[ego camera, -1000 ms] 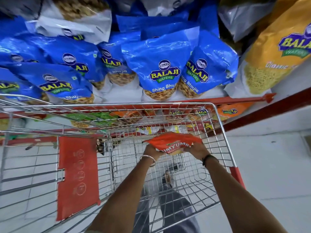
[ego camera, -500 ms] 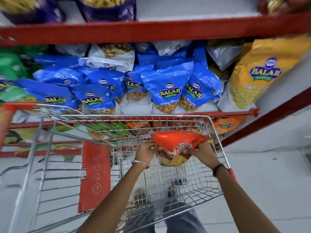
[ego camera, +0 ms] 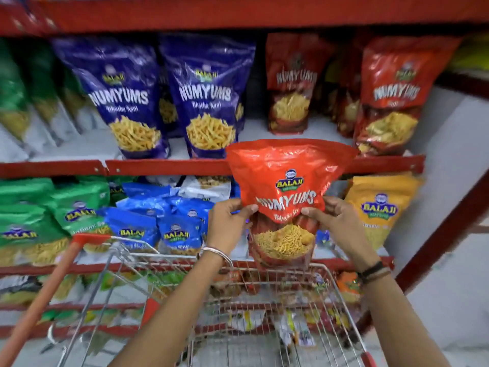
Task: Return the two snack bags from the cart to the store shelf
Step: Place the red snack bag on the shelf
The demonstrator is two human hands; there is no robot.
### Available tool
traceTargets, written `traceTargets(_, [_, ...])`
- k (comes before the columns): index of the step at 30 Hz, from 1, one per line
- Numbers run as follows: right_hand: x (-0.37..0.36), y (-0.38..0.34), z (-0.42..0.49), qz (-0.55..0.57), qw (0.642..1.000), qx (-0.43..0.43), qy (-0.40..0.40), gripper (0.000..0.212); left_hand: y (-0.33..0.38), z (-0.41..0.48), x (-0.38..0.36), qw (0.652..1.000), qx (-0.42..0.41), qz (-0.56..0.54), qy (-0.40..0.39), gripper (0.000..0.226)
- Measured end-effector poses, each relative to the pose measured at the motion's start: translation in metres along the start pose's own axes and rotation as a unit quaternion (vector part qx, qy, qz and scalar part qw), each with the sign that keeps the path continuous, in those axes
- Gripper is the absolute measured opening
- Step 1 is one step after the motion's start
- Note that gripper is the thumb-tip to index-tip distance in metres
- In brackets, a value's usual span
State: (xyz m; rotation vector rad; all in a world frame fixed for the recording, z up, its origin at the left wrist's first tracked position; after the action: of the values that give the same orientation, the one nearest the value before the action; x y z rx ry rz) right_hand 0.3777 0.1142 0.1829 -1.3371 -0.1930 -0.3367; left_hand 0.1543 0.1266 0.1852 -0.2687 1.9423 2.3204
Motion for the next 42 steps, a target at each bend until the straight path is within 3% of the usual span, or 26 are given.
traceTargets(6, [0.021, -0.067, 0.055, 0.027, 0.992, 0.093, 0.078, 0.014, 0.073, 0.050, -0.033, 0.994, -0.070, -0.080, 0.011, 0.008])
traceTargets(15, [0.059, -0.119, 0.142, -0.011, 0.966, 0.178, 0.185, 0.022, 0.121, 0.125, -0.082, 0.977, -0.163, -0.135, 0.035, 0.010])
traceTargets(25, [0.061, -0.055, 0.205, -0.025, 0.971, 0.127, 0.202, 0.033, 0.058, 0.177, -0.114, 0.973, -0.138, -0.184, 0.028, 0.013])
traceTargets(38, [0.056, -0.013, 0.297, 0.035, 0.979, 0.069, 0.187, 0.022, 0.024, 0.276, -0.132, 0.978, -0.057, -0.195, 0.048, 0.010])
traceTargets(42, [0.054, -0.004, 0.311, 0.036, 0.983, 0.042, 0.176, 0.035, 0.028, 0.282, -0.132, 0.980, -0.052, -0.183, 0.052, 0.013])
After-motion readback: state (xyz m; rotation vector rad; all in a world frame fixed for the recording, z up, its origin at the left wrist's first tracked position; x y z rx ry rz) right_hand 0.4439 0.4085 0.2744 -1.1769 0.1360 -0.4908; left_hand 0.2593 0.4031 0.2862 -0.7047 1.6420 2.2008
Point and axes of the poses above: each hand's wrist, its own z-axis towards the middle knuckle, its own x-axis out of the back of the hand, y = z × x, the point moved 5 cm from there along z, towards the middle knuckle, and after that the axes turned 14 degrees about -z, right-handed, at the moved point
